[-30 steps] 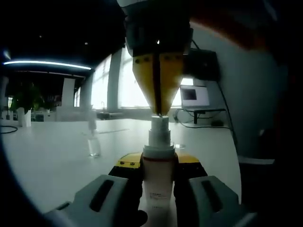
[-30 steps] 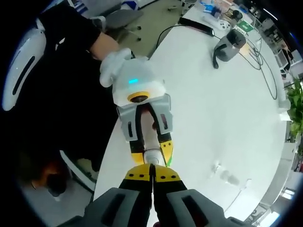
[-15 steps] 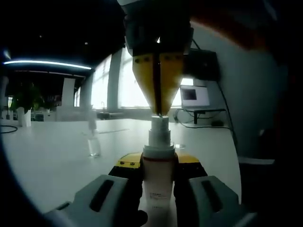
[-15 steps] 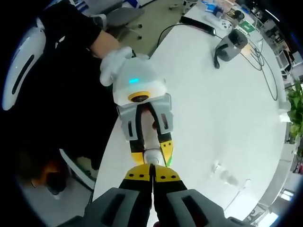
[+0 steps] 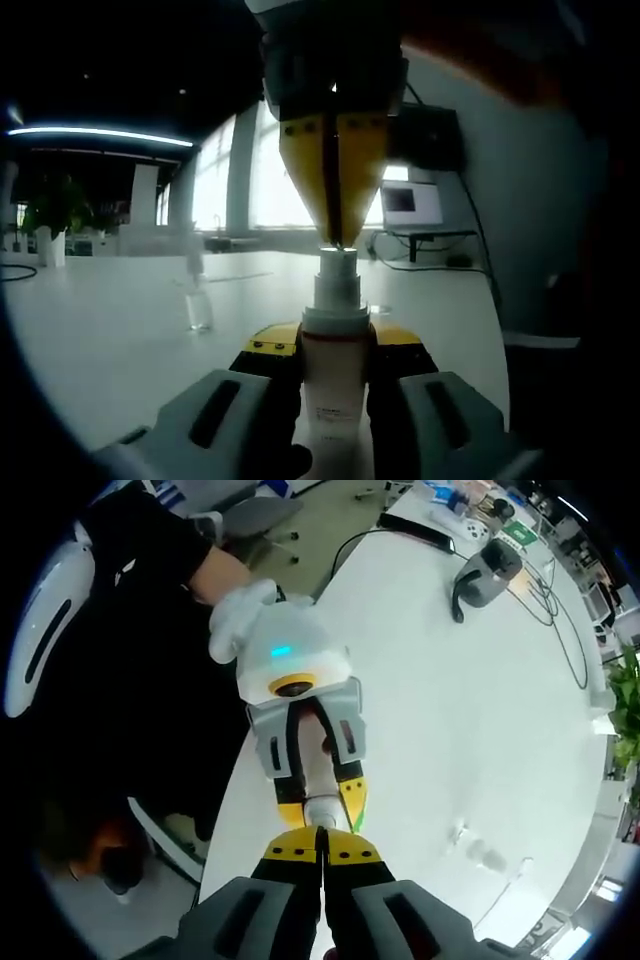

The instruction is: Clamp pump bottle remove cover press pump head put on cover

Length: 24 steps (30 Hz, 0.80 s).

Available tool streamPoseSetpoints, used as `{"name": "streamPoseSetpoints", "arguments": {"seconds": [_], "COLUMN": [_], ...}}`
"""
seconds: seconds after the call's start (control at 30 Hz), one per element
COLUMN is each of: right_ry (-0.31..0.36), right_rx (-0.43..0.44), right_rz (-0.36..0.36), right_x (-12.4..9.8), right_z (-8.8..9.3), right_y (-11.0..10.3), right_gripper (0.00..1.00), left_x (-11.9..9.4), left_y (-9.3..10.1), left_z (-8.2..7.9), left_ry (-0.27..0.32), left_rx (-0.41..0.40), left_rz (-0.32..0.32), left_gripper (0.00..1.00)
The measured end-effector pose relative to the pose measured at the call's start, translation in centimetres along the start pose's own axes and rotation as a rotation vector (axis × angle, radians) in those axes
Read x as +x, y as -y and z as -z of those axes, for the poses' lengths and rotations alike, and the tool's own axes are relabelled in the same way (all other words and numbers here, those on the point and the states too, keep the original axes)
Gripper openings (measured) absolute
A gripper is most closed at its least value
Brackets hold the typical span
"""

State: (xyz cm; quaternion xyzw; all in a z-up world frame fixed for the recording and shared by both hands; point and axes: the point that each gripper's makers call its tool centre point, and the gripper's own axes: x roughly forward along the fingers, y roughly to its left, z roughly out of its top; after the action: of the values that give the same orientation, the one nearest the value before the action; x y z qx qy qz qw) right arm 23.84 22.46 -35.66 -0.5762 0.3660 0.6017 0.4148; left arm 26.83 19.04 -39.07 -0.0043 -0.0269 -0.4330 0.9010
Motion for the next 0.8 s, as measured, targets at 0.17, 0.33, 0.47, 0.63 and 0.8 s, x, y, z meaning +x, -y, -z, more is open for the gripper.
{"name": "streamPoseSetpoints", "arguments": {"seconds": [0.17,0.33,0.47,0.63,0.8], "right_ry": [-0.006,-0.006,-0.007,-0.002,-0.011], "right_rx": [-0.017,-0.002,-0.004,0.006,-0.025], "right_rz": [-0.005,-0.017,-0.018,-0.02,-0.012], "right_x": [0.19,0.54,0.53,0.5,-0.06], "right_z": [-0.01,0.06,0.04,0.05,-0.02], "right_y": [-0.07,-0.01,-0.09,-0.09,-0.15], "right_gripper": [0.0,0.0,0.0,0.0,0.0], "left_x": [0.0,0.0,0.0,0.0,-0.01], "left_y": [0.01,0.02,0.02,0.03,0.01], "left_z": [0.01,0.01,0.02,0.01,0.0], "left_ry": [0.0,0.0,0.0,0.0,0.001], "left_rx": [0.0,0.0,0.0,0.002,0.001], "left_rz": [0.0,0.0,0.0,0.0,0.001], "left_gripper": [0.15,0.15,0.15,0.15,0.15]}}
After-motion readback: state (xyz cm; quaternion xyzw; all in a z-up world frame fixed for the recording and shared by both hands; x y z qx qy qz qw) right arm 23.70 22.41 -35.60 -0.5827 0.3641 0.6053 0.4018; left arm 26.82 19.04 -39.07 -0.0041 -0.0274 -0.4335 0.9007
